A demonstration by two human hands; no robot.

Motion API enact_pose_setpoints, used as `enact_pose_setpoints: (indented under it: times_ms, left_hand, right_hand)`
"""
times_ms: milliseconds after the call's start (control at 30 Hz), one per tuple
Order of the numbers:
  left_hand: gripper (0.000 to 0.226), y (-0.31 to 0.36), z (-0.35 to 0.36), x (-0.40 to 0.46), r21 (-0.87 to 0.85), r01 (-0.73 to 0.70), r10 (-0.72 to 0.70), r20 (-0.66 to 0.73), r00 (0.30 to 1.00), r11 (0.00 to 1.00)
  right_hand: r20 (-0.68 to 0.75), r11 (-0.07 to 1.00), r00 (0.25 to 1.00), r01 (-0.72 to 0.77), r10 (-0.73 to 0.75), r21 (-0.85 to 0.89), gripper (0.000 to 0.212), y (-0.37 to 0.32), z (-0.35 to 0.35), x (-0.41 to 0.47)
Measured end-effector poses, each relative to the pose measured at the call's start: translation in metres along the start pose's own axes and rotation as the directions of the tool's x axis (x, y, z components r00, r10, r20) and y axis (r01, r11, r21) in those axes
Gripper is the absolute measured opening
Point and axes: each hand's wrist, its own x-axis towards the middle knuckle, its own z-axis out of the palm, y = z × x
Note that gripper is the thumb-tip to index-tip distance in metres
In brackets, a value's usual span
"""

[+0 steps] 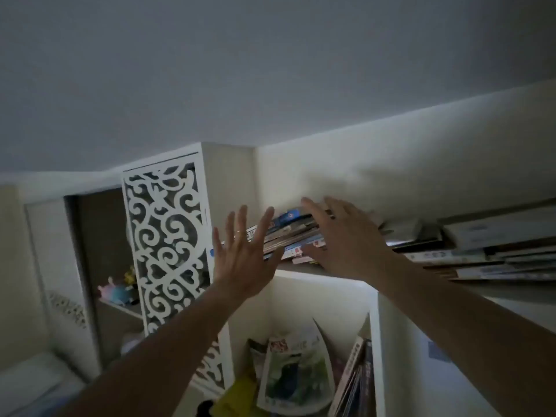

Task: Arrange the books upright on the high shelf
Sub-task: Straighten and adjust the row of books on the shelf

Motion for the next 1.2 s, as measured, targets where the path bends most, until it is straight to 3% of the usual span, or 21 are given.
enact_pose_setpoints:
  times_ms: [133,200,367,467,600,667,733,800,833,867,900,933,967,1000,1067,1200]
  left_hand:
    - [0.081,-0.044,0.019,0.025,0.002,-0.014,0.014,0.044,0.999,1.0]
    - [0.081,-0.059,0.035,0.032,-0.015,-0.09,0.09,0.073,0.993,0.996]
    - [0.075,-0.092,0.067,0.047,-0.085,-0.235,0.233,-0.039,0.972,0.968]
    - [0.087,-0.101,0.078,0.057,-0.081,-0.261,0.258,-0.046,0.965,0.962]
    - [0.118,-0.105,0.08,0.071,-0.128,-0.261,0.252,-0.078,0.964,0.957]
    - [0.111,-0.103,0.086,0.075,-0.139,-0.228,0.206,-0.158,0.966,0.964]
    - [0.097,-0.103,0.09,0.079,-0.217,-0.194,0.145,-0.223,0.964,0.957]
    - [0.092,-0.105,0.096,0.081,-0.29,-0.176,0.1,-0.259,0.961,0.941]
    - [0.09,-0.105,0.098,0.083,-0.314,-0.169,0.082,-0.273,0.959,0.934]
    - [0.088,-0.105,0.099,0.084,-0.333,-0.164,0.068,-0.282,0.957,0.929]
    - [0.086,-0.106,0.099,0.085,-0.343,-0.161,0.058,-0.293,0.955,0.926]
    - [0.084,-0.107,0.1,0.085,-0.345,-0.165,0.056,-0.306,0.951,0.924]
    - [0.084,-0.108,0.101,0.085,-0.346,-0.173,0.059,-0.317,0.947,0.922]
    - [0.085,-0.109,0.102,0.085,-0.344,-0.181,0.062,-0.33,0.942,0.921]
    - [0.087,-0.111,0.104,0.084,-0.334,-0.196,0.067,-0.361,0.93,0.922]
    - [0.081,-0.113,0.102,0.084,-0.385,-0.201,0.026,-0.414,0.91,0.901]
  right_hand:
    - [0.086,0.999,0.996,-0.02,0.023,-0.036,0.096,-0.008,0.018,0.035]
    - [0.129,0.993,0.991,-0.018,0.033,-0.115,0.103,-0.011,0.036,0.046]
    - [0.052,0.955,0.999,0.0,0.016,-0.296,0.093,-0.012,0.047,0.061]
    - [0.025,0.913,0.998,0.055,-0.049,-0.405,0.093,-0.008,0.051,0.061]
    - [-0.224,0.813,0.95,0.049,-0.218,-0.58,0.101,0.005,0.067,0.067]
    - [-0.362,0.776,0.9,-0.044,-0.243,-0.629,0.101,0.007,0.064,0.072]
    - [-0.468,0.815,0.878,-0.2,-0.097,-0.543,0.106,-0.002,0.062,0.075]
    - [-0.545,0.841,0.807,-0.445,0.229,-0.306,0.117,-0.013,0.069,0.078]
    - [-0.516,0.825,0.737,-0.557,0.437,-0.098,0.123,-0.02,0.073,0.082]
    - [-0.391,0.751,0.656,-0.64,0.645,0.165,0.123,-0.027,0.075,0.086]
    - [-0.157,0.573,0.577,-0.665,0.801,0.479,0.112,-0.032,0.077,0.093]
    - [0.113,0.289,0.541,-0.601,0.833,0.745,0.092,-0.036,0.078,0.099]
    - [0.312,0.003,0.538,-0.505,0.783,0.863,0.078,-0.038,0.081,0.103]
    - [0.388,-0.148,0.553,-0.428,0.737,0.892,0.072,-0.039,0.086,0.104]
    - [0.356,-0.165,0.584,-0.355,0.73,0.92,0.072,-0.042,0.098,0.101]
    - [0.203,0.0,0.712,-0.274,0.672,0.962,0.075,-0.047,0.112,0.111]
